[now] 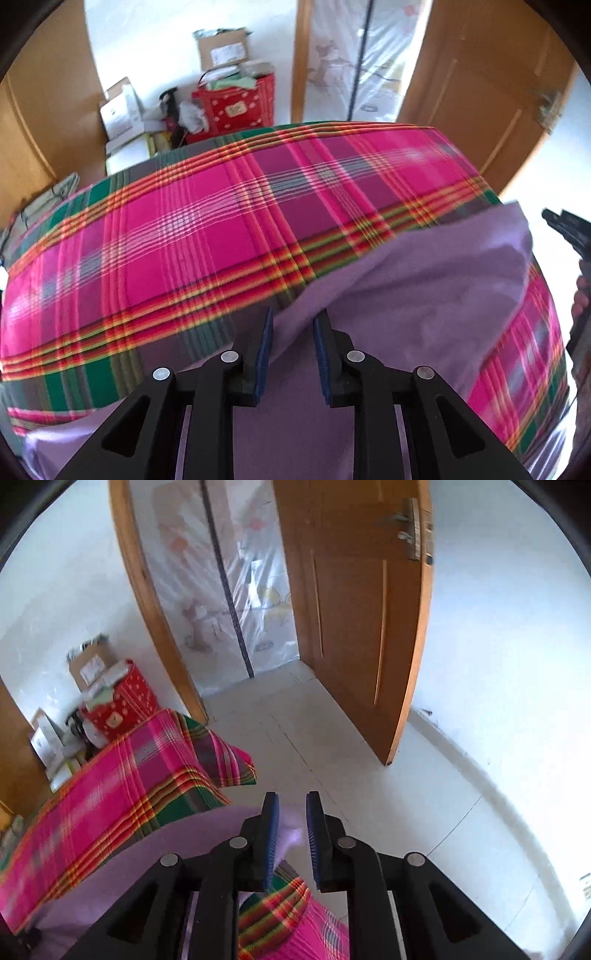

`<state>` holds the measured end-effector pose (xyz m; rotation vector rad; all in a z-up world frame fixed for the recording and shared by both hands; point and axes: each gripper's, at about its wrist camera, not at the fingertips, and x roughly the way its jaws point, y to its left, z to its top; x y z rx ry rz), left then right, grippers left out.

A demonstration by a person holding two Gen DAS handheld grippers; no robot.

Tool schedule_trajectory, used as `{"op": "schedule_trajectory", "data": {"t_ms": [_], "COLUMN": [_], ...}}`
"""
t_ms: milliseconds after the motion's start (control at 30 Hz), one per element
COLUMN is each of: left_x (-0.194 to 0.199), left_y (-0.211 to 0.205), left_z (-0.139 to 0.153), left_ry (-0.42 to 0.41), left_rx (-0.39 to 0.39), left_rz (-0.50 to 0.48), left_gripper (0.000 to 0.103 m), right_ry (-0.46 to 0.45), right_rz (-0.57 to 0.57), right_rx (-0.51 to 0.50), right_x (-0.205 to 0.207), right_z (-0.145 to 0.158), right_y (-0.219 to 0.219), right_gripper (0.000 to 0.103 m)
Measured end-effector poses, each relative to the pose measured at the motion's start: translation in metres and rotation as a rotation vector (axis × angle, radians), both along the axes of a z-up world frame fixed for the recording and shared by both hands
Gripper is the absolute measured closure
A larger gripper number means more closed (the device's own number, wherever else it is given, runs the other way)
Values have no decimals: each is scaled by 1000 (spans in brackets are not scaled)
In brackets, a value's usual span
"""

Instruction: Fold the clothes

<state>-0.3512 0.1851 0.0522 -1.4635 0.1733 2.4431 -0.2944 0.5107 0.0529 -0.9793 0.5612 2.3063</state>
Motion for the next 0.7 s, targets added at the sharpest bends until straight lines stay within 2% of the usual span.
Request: {"op": "schedule_trajectory", "data": {"t_ms": [67, 200, 267, 400, 467, 567, 700], "left_x": [13, 41, 67, 111, 134, 149, 159], "left_y": [-3, -8, -2, 17, 26, 38, 46], "left_z": [7, 17, 20, 18, 16, 9, 3], "left_ry": [12, 15, 20, 43, 59, 84, 104], "left_rx": [-4, 23, 6, -49, -81, -156, -211], "left_rz": [-15, -30, -99, -228, -283, -316, -348], "left_gripper": [79, 79, 79, 79, 79, 79, 79], "right_ry": [10, 24, 29, 27, 46, 49, 65], "right_rz": [10, 85, 130, 193, 189, 178, 155], "right_rx": [-49, -183, -211, -260, -313, -363, -395], "right_x": [9, 28, 33, 33, 34, 29, 27], "right_z": [-4, -15, -17, -21, -24, -32, -37], "right_y": [3, -1, -8, -20, -19, -15, -14], "right_gripper": [78, 78, 78, 73, 65, 63, 59]}}
